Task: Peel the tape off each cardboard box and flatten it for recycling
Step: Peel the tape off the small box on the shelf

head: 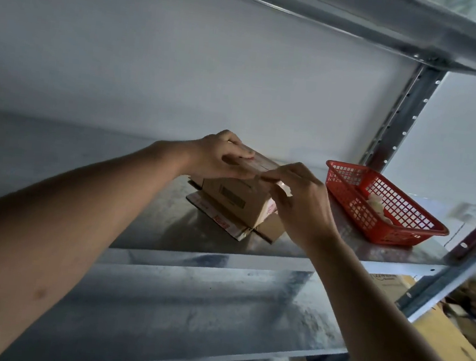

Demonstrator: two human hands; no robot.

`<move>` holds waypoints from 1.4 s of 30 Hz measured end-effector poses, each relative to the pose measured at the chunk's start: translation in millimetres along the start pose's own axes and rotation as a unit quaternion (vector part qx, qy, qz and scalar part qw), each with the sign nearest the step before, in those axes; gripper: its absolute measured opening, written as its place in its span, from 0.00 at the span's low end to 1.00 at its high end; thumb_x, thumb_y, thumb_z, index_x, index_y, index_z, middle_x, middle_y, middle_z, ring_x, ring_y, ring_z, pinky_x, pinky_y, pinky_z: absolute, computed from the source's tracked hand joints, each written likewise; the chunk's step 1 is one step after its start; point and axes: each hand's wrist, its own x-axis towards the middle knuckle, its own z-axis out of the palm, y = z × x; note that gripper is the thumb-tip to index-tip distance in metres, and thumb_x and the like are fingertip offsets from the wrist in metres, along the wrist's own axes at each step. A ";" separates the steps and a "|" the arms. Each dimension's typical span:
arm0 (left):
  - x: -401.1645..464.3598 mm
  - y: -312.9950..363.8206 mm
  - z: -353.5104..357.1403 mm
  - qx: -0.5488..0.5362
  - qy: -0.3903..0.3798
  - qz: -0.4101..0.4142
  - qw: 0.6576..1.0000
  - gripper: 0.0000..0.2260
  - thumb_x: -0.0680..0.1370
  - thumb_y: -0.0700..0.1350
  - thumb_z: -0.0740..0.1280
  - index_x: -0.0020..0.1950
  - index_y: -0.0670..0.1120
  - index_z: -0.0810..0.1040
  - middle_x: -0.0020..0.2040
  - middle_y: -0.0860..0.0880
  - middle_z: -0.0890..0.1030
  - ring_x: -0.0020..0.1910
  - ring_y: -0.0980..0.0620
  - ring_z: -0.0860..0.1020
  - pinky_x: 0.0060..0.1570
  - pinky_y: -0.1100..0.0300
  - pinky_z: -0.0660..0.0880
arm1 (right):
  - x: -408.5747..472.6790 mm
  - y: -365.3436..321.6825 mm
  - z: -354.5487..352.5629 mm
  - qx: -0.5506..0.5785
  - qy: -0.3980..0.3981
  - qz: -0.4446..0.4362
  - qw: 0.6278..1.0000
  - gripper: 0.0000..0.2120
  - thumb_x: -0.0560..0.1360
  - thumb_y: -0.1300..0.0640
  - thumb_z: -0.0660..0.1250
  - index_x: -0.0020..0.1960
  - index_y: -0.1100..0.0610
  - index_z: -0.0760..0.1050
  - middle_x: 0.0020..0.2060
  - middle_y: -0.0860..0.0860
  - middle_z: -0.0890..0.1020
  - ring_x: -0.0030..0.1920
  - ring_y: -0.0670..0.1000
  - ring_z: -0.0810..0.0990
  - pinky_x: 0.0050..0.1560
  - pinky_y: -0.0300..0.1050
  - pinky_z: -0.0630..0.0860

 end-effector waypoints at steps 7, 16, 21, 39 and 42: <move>11.8 6.2 -1.2 0.035 0.003 0.034 0.999 0.29 0.80 0.66 0.65 0.79 0.57 0.70 0.81 0.54 0.65 0.80 0.53 0.61 0.78 0.52 0.57 | 17.6 3.9 -8.9 -0.021 -0.033 0.009 0.999 0.04 0.78 0.60 0.73 0.52 0.53 0.85 0.48 0.47 0.83 0.46 0.43 0.81 0.50 0.34 0.77; 35.2 11.3 -7.5 0.025 -0.037 0.032 0.999 0.29 0.80 0.70 0.61 0.76 0.57 0.73 0.73 0.57 0.74 0.71 0.53 0.70 0.70 0.49 0.68 | 38.6 -6.3 -15.4 -0.146 -0.058 0.041 0.987 0.06 0.82 0.58 0.64 0.53 0.56 0.81 0.48 0.52 0.85 0.44 0.53 0.83 0.46 0.54 0.83; 46.5 7.7 -11.3 0.006 -0.062 0.030 0.998 0.23 0.79 0.72 0.58 0.69 0.65 0.77 0.58 0.67 0.77 0.65 0.55 0.75 0.61 0.49 0.70 | 50.3 -6.7 -12.7 -0.182 -0.072 0.069 0.978 0.04 0.82 0.59 0.64 0.49 0.56 0.77 0.45 0.52 0.82 0.40 0.52 0.81 0.42 0.51 0.83; 59.2 18.2 -11.1 0.030 -0.058 0.027 0.997 0.27 0.83 0.68 0.53 0.63 0.52 0.82 0.60 0.51 0.83 0.60 0.49 0.79 0.67 0.45 0.72 | 37.3 26.8 3.5 -0.143 -0.012 0.056 0.988 0.04 0.82 0.64 0.64 0.52 0.57 0.73 0.47 0.52 0.78 0.38 0.55 0.79 0.36 0.57 0.81; 62.7 19.1 -9.9 0.034 -0.051 0.020 0.998 0.29 0.83 0.69 0.53 0.60 0.48 0.82 0.57 0.47 0.83 0.57 0.47 0.80 0.63 0.46 0.74 | 30.1 29.8 -0.2 -0.116 -0.011 0.042 0.992 0.04 0.83 0.56 0.66 0.56 0.55 0.74 0.51 0.52 0.81 0.43 0.55 0.82 0.40 0.57 0.82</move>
